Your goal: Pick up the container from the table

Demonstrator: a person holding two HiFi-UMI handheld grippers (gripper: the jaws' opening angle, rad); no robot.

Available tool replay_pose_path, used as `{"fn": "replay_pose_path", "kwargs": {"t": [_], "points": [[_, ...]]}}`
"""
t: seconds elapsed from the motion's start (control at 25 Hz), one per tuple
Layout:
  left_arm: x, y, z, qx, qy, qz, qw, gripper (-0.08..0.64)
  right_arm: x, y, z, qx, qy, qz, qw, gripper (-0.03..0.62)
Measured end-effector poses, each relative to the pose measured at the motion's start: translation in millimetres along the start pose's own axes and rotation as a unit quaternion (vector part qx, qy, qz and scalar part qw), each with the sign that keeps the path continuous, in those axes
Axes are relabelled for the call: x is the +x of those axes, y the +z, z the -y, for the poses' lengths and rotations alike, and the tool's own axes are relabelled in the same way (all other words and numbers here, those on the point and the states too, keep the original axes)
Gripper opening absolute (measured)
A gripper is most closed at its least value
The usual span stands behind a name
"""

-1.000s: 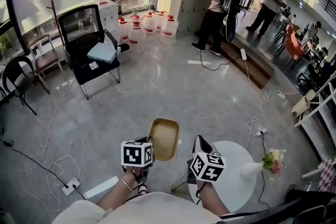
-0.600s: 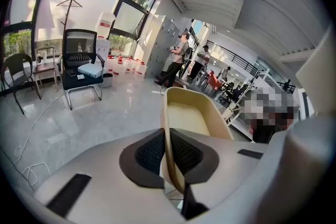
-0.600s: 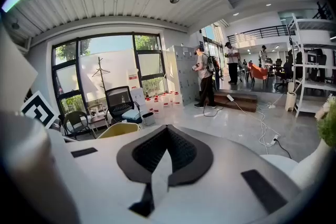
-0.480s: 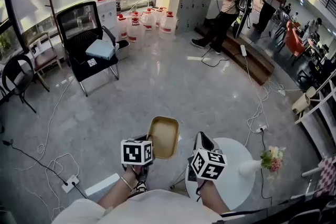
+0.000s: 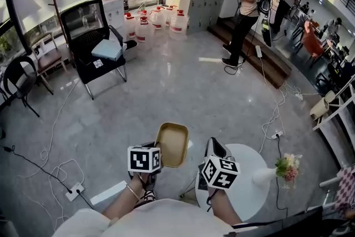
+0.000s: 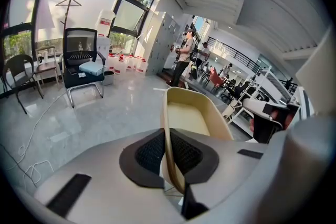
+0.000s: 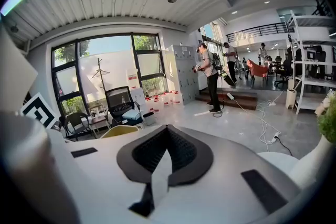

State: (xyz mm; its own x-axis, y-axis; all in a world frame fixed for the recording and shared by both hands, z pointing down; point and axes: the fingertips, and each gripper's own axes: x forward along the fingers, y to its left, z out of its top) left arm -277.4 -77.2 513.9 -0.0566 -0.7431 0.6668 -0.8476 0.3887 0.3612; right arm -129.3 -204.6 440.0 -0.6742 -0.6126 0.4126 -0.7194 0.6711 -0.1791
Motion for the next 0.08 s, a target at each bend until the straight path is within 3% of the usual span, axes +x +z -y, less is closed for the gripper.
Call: {"fn": "replay_pose_path", "kwargs": {"t": [0.08], "points": [[0.2,-0.7,0.5,0.000,-0.001,0.000,1.0000,0.031,0.8,-0.7,-1.1,0.000,0.001,-0.001,1.000,0.025]]}}
